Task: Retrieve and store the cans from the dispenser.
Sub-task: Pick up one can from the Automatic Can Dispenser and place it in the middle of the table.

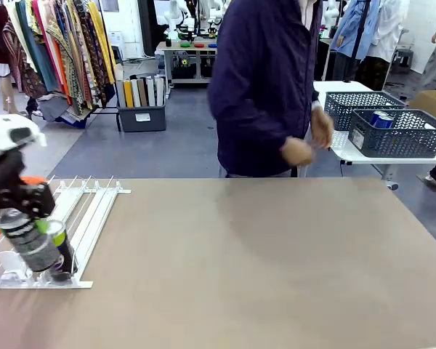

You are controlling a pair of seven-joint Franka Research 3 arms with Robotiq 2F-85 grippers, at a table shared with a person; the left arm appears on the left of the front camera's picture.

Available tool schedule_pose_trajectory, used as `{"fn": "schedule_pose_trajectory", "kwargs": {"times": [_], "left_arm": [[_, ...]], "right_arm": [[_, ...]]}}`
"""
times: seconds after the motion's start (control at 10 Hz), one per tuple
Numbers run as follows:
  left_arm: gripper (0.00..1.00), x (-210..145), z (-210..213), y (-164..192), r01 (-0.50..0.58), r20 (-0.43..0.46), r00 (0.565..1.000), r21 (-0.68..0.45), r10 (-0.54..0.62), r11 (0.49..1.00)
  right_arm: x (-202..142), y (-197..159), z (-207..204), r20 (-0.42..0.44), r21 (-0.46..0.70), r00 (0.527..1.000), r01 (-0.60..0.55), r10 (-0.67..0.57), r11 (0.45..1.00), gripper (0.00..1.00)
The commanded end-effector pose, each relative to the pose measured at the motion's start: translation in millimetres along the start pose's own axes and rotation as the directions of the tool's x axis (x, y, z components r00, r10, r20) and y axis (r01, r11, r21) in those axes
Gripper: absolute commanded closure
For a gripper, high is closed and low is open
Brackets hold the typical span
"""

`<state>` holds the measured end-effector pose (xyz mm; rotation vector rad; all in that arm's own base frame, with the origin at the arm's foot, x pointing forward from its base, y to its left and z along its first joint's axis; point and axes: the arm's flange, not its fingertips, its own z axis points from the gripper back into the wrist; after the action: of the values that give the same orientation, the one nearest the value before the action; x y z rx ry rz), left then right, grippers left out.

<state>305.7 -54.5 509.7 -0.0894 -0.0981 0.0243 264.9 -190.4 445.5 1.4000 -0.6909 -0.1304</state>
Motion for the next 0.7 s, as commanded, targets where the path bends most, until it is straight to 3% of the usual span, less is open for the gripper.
{"fn": "schedule_pose_trajectory", "kwargs": {"times": [0.0, 0.2, 0.4, 0.5, 0.6], "left_arm": [[1.0, -29, 51, 15, 0.049, 0.065, 0.997, -0.077, -0.044, 0.996], [1.0, -55, 74, 36, 0.054, 0.185, 0.983, -0.199, -0.016, 0.979], [1.0, -69, 79, 59, 0.053, 0.246, 0.969, -0.34, 0.034, 0.939], [1.0, -61, 87, 36, 0.027, 0.173, 0.985, -0.183, 0.006, 0.983], [1.0, -61, 87, 36, 0.027, 0.173, 0.985, -0.183, 0.006, 0.983]], "right_arm": [[4, 5, -2, 0.021, 0.023, 1.0, -0.006, 0.005, 1.0, 0.0], [4, 5, -2, 0.021, 0.023, 1.0, -0.006, 0.005, 1.0, 0.0], [4, 5, -2, 0.021, 0.023, 1.0, -0.006, 0.005, 1.0, 0.0], [4, 5, -2, 0.021, 0.023, 1.0, -0.006, 0.005, 1.0, 0.0], [4, 5, -2, 0.021, 0.023, 1.0, -0.006, 0.005, 1.0, 0.0]]}}
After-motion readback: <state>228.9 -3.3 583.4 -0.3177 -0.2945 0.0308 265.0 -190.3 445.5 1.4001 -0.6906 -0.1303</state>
